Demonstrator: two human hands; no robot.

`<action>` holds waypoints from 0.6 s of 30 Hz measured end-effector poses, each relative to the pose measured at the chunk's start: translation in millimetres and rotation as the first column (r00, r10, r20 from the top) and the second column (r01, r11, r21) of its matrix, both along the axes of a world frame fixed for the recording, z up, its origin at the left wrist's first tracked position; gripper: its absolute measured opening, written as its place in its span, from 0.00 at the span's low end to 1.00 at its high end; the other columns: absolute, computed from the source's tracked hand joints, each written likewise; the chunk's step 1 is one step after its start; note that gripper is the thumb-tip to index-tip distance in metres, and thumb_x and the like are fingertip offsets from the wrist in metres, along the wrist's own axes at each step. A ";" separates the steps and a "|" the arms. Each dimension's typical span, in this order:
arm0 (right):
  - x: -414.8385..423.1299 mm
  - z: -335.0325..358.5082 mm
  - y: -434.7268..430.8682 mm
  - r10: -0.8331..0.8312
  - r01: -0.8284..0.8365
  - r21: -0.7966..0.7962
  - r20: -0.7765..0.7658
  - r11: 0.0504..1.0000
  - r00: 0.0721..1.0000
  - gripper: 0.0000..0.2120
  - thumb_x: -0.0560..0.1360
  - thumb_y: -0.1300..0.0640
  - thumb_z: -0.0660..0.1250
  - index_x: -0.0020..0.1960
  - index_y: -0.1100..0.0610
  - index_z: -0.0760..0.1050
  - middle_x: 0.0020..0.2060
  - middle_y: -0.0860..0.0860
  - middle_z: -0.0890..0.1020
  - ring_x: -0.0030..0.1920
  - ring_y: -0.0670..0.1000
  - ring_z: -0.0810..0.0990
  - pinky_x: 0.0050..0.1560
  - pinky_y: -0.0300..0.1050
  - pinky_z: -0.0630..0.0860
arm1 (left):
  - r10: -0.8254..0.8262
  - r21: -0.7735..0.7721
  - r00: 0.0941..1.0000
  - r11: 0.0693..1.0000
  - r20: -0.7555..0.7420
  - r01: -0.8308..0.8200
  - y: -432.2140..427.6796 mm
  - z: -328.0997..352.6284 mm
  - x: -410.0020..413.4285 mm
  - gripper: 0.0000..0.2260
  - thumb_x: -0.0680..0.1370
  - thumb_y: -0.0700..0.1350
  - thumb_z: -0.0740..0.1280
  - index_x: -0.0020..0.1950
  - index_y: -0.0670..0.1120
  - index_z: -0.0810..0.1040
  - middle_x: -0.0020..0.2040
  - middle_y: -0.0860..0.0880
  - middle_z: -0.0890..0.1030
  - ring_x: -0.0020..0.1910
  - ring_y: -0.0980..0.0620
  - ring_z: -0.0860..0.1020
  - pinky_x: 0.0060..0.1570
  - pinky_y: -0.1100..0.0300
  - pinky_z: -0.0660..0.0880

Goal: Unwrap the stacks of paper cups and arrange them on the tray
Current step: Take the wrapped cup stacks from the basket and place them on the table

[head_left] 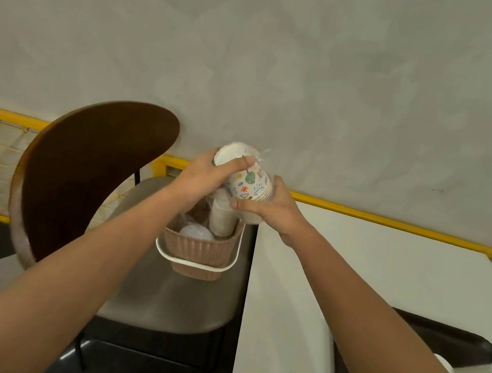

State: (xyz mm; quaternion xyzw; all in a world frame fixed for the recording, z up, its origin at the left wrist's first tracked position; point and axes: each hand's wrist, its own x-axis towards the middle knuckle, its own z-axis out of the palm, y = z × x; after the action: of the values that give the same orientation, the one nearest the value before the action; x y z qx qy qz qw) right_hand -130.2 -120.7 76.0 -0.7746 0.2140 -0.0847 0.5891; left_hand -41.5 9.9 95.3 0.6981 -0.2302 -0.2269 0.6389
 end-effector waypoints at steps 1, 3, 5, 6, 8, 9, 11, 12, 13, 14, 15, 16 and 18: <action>-8.3 2.0 -2.0 -0.011 0.011 0.004 0.001 1.000 1.000 0.33 0.62 0.59 0.80 0.60 0.56 0.67 0.53 0.50 0.77 0.53 0.49 0.78 0.51 0.45 0.78 | -0.014 -0.028 1.000 1.000 -0.028 0.013 -3.8 0.2 -8.5 0.25 0.67 0.60 0.73 0.58 0.46 0.79 0.52 0.48 0.84 0.52 0.49 0.83 0.52 0.53 0.78; -25.2 5.2 -6.3 -0.033 0.033 -0.001 0.011 0.999 0.999 0.32 0.62 0.59 0.79 0.60 0.56 0.66 0.54 0.51 0.77 0.52 0.50 0.78 0.50 0.45 0.78 | -0.013 -0.072 0.999 0.997 -0.052 0.009 -10.8 2.1 -26.4 0.16 0.73 0.55 0.70 0.55 0.47 0.79 0.50 0.48 0.84 0.51 0.50 0.83 0.51 0.56 0.77; -44.9 9.7 -10.5 -0.058 0.058 -0.015 0.013 0.998 0.998 0.32 0.63 0.59 0.79 0.61 0.56 0.67 0.54 0.51 0.77 0.52 0.49 0.78 0.49 0.44 0.78 | -0.029 -0.086 0.998 0.996 -0.055 0.024 -18.1 3.9 -42.7 0.20 0.71 0.58 0.69 0.58 0.47 0.78 0.52 0.48 0.84 0.52 0.51 0.82 0.53 0.56 0.78; -55.7 12.0 -13.2 -0.068 0.069 -0.022 0.016 0.997 0.998 0.32 0.62 0.58 0.79 0.61 0.56 0.67 0.54 0.51 0.78 0.53 0.49 0.78 0.49 0.44 0.78 | -0.055 -0.093 0.996 0.994 -0.068 0.048 -22.2 4.9 -51.9 0.27 0.68 0.61 0.70 0.61 0.47 0.77 0.54 0.48 0.83 0.53 0.51 0.82 0.55 0.54 0.78; -78.7 17.7 -19.0 -0.078 0.079 -0.026 0.019 0.997 0.997 0.32 0.62 0.58 0.79 0.61 0.56 0.67 0.54 0.51 0.78 0.53 0.49 0.78 0.48 0.42 0.78 | -0.095 -0.094 0.991 0.992 -0.099 0.086 -29.1 7.9 -71.9 0.36 0.63 0.66 0.70 0.65 0.48 0.75 0.57 0.47 0.82 0.56 0.50 0.81 0.59 0.50 0.76; -90.9 21.0 -21.6 -0.080 0.080 -0.029 0.024 0.996 0.997 0.32 0.63 0.58 0.79 0.61 0.56 0.67 0.53 0.50 0.78 0.52 0.48 0.78 0.47 0.41 0.78 | -0.104 -0.096 0.989 0.991 -0.107 0.094 -32.6 9.0 -81.7 0.38 0.61 0.68 0.70 0.66 0.49 0.74 0.58 0.48 0.82 0.56 0.50 0.81 0.60 0.49 0.76; -116.3 27.2 -28.0 -0.084 0.086 -0.034 0.034 0.996 0.996 0.32 0.63 0.58 0.79 0.61 0.56 0.67 0.53 0.49 0.78 0.50 0.47 0.78 0.45 0.40 0.78 | -0.126 -0.110 0.981 0.988 -0.148 0.110 -40.4 11.8 -104.7 0.42 0.58 0.70 0.71 0.67 0.50 0.72 0.60 0.48 0.81 0.57 0.49 0.81 0.60 0.48 0.75; -128.9 30.2 -31.0 -0.087 0.088 -0.040 0.038 0.995 0.995 0.32 0.63 0.57 0.79 0.61 0.56 0.67 0.53 0.50 0.78 0.51 0.47 0.79 0.47 0.41 0.78 | -0.141 -0.107 0.975 0.987 -0.172 0.124 -44.5 13.2 -116.4 0.45 0.56 0.72 0.71 0.68 0.51 0.71 0.61 0.49 0.81 0.58 0.49 0.80 0.61 0.46 0.74; -141.7 33.2 -34.3 -0.089 0.091 -0.050 0.041 0.995 0.995 0.32 0.62 0.57 0.79 0.61 0.56 0.67 0.53 0.50 0.78 0.52 0.49 0.79 0.49 0.43 0.79 | -0.161 -0.095 0.968 0.985 -0.191 0.145 -48.2 15.8 -129.9 0.47 0.54 0.73 0.71 0.69 0.52 0.70 0.61 0.50 0.80 0.59 0.48 0.80 0.61 0.45 0.73; -154.4 35.5 -38.1 -0.092 0.095 -0.062 0.042 0.994 0.995 0.32 0.62 0.56 0.79 0.61 0.55 0.67 0.54 0.50 0.78 0.53 0.49 0.79 0.51 0.45 0.79 | -0.181 -0.090 0.961 0.982 -0.210 0.165 -51.8 18.1 -143.4 0.49 0.53 0.74 0.71 0.69 0.53 0.69 0.62 0.50 0.80 0.59 0.47 0.80 0.59 0.46 0.74; -167.5 38.0 -41.5 -0.096 0.099 -0.075 0.041 0.992 0.995 0.32 0.62 0.56 0.79 0.61 0.55 0.67 0.54 0.51 0.78 0.53 0.49 0.79 0.52 0.46 0.79 | -0.198 -0.099 0.954 0.979 -0.227 0.180 -55.2 20.7 -157.3 0.50 0.52 0.73 0.71 0.70 0.53 0.68 0.62 0.49 0.79 0.58 0.47 0.80 0.54 0.49 0.75; -180.9 40.6 -44.7 -0.099 0.103 -0.089 0.041 0.991 0.994 0.32 0.62 0.55 0.79 0.61 0.55 0.67 0.54 0.50 0.78 0.53 0.49 0.78 0.51 0.45 0.79 | -0.207 -0.121 0.949 0.976 -0.239 0.182 -59.3 22.7 -170.7 0.49 0.53 0.72 0.72 0.70 0.52 0.68 0.62 0.49 0.80 0.58 0.47 0.80 0.50 0.51 0.77; -207.3 43.4 -53.2 -0.109 0.113 -0.111 0.044 0.987 0.993 0.32 0.63 0.55 0.79 0.61 0.54 0.67 0.53 0.50 0.78 0.51 0.47 0.78 0.48 0.42 0.78 | -0.211 -0.169 0.947 0.970 -0.240 0.173 -68.1 27.8 -199.7 0.45 0.56 0.69 0.70 0.69 0.51 0.69 0.61 0.48 0.80 0.57 0.47 0.81 0.46 0.53 0.78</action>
State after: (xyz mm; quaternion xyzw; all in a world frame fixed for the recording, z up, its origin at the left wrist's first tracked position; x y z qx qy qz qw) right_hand -337.4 -173.8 119.3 -0.7919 0.2404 -0.1440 0.5426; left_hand -241.2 -58.2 123.1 0.5884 -0.2287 -0.3591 0.6874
